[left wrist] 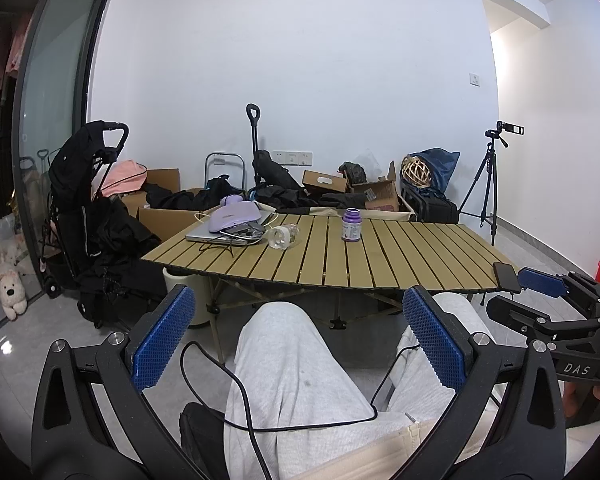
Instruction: Organize rigid objects
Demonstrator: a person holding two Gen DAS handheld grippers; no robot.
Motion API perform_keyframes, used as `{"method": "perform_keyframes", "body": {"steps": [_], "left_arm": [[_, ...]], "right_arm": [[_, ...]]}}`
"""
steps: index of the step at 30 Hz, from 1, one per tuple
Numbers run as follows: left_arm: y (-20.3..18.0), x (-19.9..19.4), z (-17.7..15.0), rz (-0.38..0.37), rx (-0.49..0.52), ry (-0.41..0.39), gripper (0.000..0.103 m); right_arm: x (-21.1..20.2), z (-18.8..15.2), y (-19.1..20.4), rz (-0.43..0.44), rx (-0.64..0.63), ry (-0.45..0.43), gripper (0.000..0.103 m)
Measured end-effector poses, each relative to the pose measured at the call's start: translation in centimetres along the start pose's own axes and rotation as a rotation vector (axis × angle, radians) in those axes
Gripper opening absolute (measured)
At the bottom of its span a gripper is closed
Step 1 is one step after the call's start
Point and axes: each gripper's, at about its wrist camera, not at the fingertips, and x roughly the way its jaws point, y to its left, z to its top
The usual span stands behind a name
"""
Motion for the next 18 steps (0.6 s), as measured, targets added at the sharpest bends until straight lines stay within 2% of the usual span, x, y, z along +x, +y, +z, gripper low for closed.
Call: {"method": "perform_keyframes", "body": {"steps": [18], "left_arm": [[0.0,0.01,0.0,-0.001,-0.001,0.002,0.103]], "right_arm": [[0.0,-0.08,0.07,0.0,0.0,0.001,0.081]]}}
